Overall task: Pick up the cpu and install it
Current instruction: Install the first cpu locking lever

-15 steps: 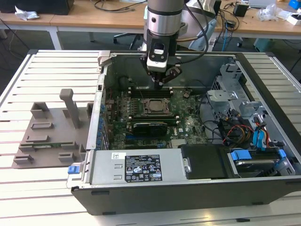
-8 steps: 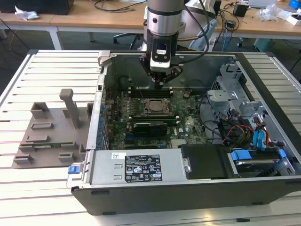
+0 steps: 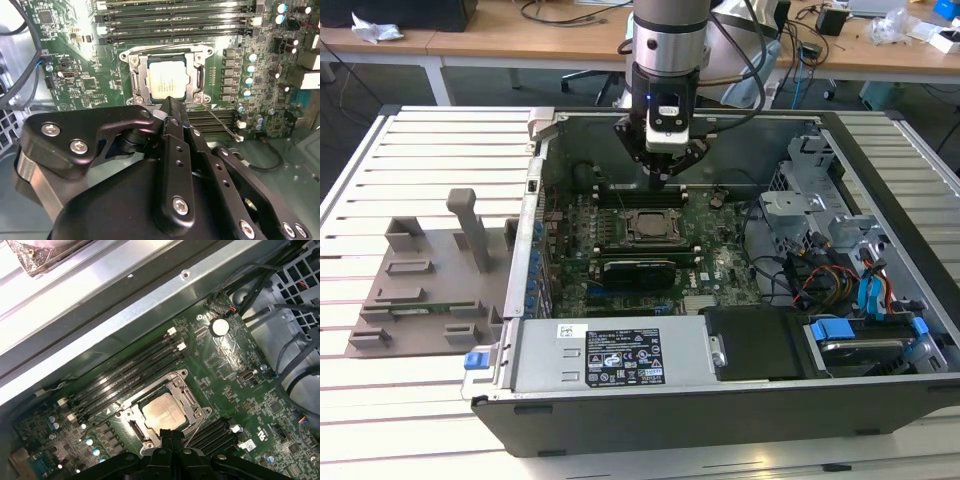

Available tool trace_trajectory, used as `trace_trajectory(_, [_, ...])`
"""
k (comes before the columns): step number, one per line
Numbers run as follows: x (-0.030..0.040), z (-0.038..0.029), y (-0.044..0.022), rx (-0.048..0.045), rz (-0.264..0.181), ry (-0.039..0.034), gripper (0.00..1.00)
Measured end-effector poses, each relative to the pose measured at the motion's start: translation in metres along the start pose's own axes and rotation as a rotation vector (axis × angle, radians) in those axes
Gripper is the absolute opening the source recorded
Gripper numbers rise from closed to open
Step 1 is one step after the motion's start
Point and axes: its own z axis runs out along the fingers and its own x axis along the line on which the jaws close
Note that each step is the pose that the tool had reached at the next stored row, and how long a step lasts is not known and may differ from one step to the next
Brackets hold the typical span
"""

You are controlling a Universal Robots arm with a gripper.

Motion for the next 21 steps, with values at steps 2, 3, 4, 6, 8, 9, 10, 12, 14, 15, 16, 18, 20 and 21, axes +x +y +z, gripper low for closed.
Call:
trace_trajectory(2, [0.0,0.0,0.0,-0.0006,-0.016,-0.0002,0.11])
trace_trajectory(3, [0.0,0.0,0.0,-0.0009,-0.024,-0.0003,0.11])
trace_trajectory(4, [0.0,0.0,0.0,-0.0012,-0.033,-0.0004,0.11])
trace_trajectory(6, [0.0,0.0,0.0,-0.002,-0.054,-0.0006,0.11])
trace_trajectory(8, [0.0,0.0,0.0,-0.0027,-0.07,-0.0007,0.11])
trace_trajectory(9, [0.0,0.0,0.0,-0.0029,-0.078,-0.0008,0.11])
trace_trajectory(10, [0.0,0.0,0.0,-0.0032,-0.084,-0.0009,0.11])
trace_trajectory(12, [0.0,0.0,0.0,-0.004,-0.107,-0.0011,0.11])
trace_trajectory(14, [0.0,0.0,0.0,-0.0045,-0.12,-0.0012,0.11])
trace_trajectory(15, [0.0,0.0,0.0,-0.0048,-0.127,-0.0013,0.11])
trace_trajectory(16, [0.0,0.0,0.0,-0.005,-0.132,-0.0013,0.11])
trace_trajectory(18, [0.0,0.0,0.0,-0.0055,-0.146,-0.0014,0.11])
trace_trajectory(20, [0.0,0.0,0.0,-0.0058,-0.157,-0.0016,0.11])
trace_trajectory(21, [0.0,0.0,0.0,-0.0062,-0.165,-0.0016,0.11])
